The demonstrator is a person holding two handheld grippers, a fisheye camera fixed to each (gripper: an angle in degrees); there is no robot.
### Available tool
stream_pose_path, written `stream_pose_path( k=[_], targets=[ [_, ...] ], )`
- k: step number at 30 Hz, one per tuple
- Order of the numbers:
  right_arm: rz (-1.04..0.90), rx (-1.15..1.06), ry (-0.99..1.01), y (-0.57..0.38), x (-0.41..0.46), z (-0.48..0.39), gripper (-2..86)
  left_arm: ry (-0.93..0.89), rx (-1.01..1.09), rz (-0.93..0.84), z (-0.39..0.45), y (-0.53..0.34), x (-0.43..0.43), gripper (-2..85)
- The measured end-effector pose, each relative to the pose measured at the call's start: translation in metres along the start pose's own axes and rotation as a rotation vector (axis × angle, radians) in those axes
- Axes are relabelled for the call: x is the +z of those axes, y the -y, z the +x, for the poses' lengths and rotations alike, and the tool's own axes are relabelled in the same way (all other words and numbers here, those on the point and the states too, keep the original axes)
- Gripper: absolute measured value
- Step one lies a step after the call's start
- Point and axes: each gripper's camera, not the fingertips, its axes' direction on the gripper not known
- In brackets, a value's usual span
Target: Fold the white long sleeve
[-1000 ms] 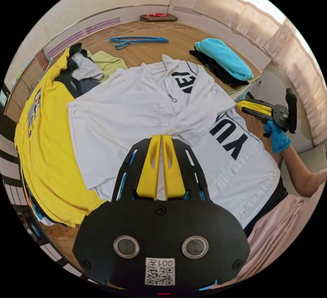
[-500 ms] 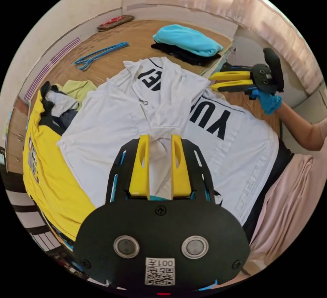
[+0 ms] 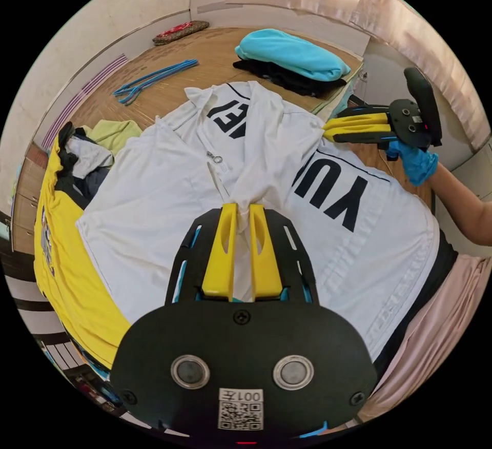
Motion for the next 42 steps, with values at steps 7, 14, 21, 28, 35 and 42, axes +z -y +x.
stream_pose_path(
  k=[7,14,21,28,35,42],
  targets=[
    [0.039,-0.003,-0.091,-0.007,-0.026,0.001,1.0,-0.064,-0.058,0.172,-0.014,-0.004,-0.046,-0.9],
    [0.022,-0.005,-0.060,-0.013,-0.026,0.005,1.1,-0.177,-0.155,0.141,-0.051,0.000,-0.049,-1.2],
    [-0.007,0.021,-0.080,-0.025,-0.025,0.000,0.9,-0.113,-0.252,0.049,-0.067,0.000,-0.038,-1.4],
    [0.040,0.015,-0.043,-0.029,-0.036,0.003,1.5,-0.145,-0.188,0.113,-0.054,0.040,-0.052,-0.8],
    [0.017,-0.063,-0.048,-0.029,-0.028,-0.005,4.6,-0.209,-0.032,0.136,-0.020,0.139,-0.028,2.4],
    [0.037,-0.121,-0.025,-0.034,-0.023,-0.010,6.4,-0.136,0.006,0.046,0.003,0.229,0.018,5.3]
  ],
)
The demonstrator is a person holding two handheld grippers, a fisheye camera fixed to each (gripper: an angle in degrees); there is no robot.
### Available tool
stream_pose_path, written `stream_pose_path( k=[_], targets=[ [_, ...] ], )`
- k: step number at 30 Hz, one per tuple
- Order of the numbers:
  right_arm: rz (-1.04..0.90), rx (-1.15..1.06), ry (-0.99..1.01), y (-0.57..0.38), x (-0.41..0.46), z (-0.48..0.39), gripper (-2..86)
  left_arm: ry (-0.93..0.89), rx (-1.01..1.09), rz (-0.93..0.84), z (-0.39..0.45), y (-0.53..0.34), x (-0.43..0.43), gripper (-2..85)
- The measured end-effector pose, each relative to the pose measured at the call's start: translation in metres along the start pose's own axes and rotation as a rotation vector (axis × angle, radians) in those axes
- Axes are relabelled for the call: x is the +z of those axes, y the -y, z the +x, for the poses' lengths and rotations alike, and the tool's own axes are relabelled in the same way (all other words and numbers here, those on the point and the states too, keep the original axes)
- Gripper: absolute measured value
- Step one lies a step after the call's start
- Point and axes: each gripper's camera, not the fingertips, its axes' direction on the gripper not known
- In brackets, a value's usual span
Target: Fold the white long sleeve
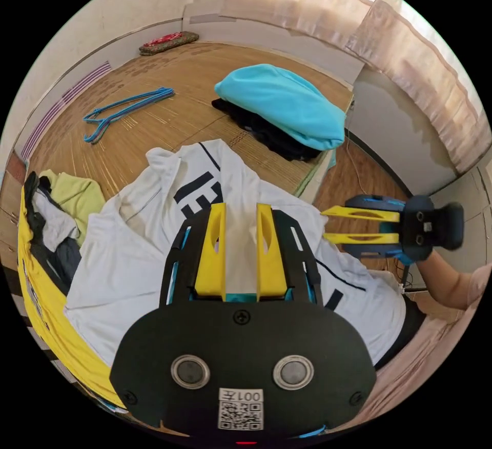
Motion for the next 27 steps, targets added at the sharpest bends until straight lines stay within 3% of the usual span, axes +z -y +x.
stream_pose_path(
  k=[7,15,21,27],
  targets=[
    [0.022,0.013,-0.009,-0.007,0.003,0.002,4.1,0.085,0.067,-0.098,0.008,0.045,0.033,2.1],
    [0.081,0.125,-0.089,-0.016,-0.013,0.014,1.0,0.156,0.013,0.040,-0.016,0.085,-0.003,-1.3],
    [0.084,0.244,-0.083,-0.023,-0.010,0.025,0.8,0.027,-0.008,-0.036,-0.039,0.124,0.014,-1.1],
    [0.061,0.217,-0.066,-0.020,0.002,0.018,1.6,-0.024,0.011,-0.106,-0.040,0.148,0.040,0.8]
  ],
)
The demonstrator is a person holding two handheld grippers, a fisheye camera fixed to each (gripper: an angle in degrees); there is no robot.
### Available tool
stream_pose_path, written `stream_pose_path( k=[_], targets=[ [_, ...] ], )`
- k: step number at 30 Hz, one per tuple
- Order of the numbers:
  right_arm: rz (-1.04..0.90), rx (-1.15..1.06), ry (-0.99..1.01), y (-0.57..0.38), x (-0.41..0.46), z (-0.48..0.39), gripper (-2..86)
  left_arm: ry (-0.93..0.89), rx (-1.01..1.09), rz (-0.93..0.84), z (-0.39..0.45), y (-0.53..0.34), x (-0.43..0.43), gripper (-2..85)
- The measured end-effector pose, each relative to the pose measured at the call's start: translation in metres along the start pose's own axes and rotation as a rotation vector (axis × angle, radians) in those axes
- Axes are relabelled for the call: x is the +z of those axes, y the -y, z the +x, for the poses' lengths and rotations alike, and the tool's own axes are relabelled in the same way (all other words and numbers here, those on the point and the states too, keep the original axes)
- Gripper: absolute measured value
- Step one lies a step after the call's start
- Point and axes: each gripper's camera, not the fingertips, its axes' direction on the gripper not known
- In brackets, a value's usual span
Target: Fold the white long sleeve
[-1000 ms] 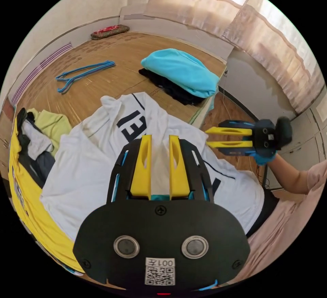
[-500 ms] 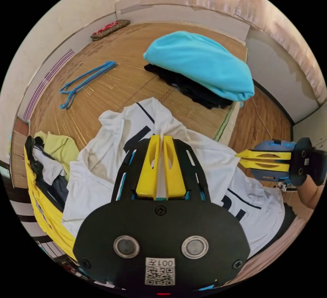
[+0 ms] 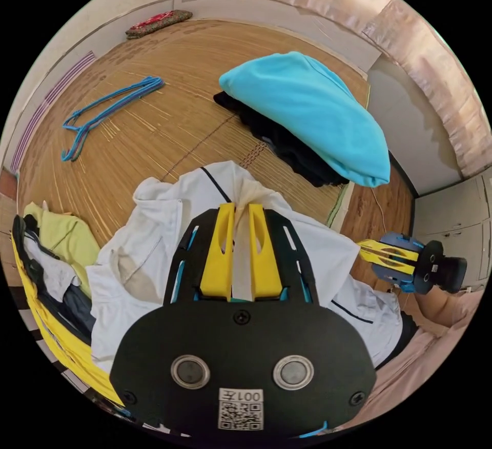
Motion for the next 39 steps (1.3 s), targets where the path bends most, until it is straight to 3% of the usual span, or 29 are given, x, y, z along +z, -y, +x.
stream_pose_path(
  k=[8,14,22,33,39],
  targets=[
    [-0.011,-0.020,-0.030,0.018,0.013,0.004,1.4,-0.012,0.004,0.026,-0.004,0.032,0.006,-0.8],
    [0.096,0.156,-0.137,0.008,-0.019,0.015,1.0,-0.135,-0.005,0.168,-0.009,0.053,-0.020,-1.3],
    [-0.051,0.209,-0.148,0.001,0.020,0.027,0.8,-0.090,0.001,-0.028,-0.004,0.082,0.031,1.3],
    [-0.070,0.277,0.028,-0.001,0.017,0.053,1.2,-0.161,0.067,0.015,-0.025,0.056,-0.003,3.8],
    [-0.078,0.260,-0.024,0.001,-0.010,0.052,0.9,-0.154,0.071,0.079,-0.037,0.003,-0.032,3.8]
  ],
)
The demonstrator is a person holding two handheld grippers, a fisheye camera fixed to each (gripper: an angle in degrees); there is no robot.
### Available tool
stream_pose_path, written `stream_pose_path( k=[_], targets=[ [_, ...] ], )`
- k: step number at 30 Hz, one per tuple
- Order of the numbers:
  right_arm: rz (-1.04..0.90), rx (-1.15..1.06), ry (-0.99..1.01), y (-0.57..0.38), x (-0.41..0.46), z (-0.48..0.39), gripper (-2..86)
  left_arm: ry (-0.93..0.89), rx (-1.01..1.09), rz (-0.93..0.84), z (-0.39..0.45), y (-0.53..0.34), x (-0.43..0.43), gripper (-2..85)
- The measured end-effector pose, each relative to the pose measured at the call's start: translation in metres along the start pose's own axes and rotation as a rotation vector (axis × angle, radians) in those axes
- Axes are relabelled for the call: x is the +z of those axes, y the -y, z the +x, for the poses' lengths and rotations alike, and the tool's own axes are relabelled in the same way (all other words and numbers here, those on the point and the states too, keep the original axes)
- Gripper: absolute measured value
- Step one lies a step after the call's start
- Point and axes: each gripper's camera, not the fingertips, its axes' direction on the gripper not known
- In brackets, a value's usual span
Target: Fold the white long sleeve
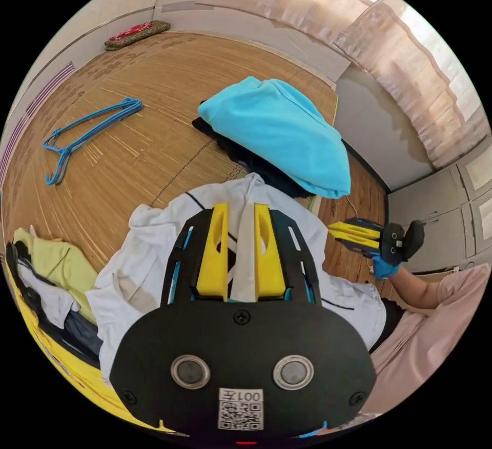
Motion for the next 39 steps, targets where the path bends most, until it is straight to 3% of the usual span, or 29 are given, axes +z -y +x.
stream_pose_path(
  k=[7,11,20,23,30,39],
  targets=[
    [0.068,-0.073,0.159,0.022,-0.048,-0.034,0.3,0.057,0.043,0.013,0.012,-0.077,-0.027,4.5],
    [0.039,-0.256,0.254,0.050,-0.059,-0.092,1.2,0.181,0.095,-0.058,0.024,-0.117,-0.023,5.4],
    [-0.151,-0.345,0.180,0.090,-0.009,-0.151,5.5,0.118,0.026,-0.037,0.025,-0.161,0.000,3.8],
    [-0.170,-0.353,0.116,0.088,-0.003,-0.152,3.3,0.106,-0.036,-0.040,0.020,-0.171,0.009,0.9],
    [-0.089,-0.312,0.189,0.078,-0.040,-0.118,0.9,0.141,-0.064,0.005,0.024,-0.211,0.002,-1.2],
    [-0.118,-0.294,0.342,0.063,-0.057,-0.091,5.2,0.113,-0.061,0.044,0.035,-0.269,0.002,-1.6]
  ],
)
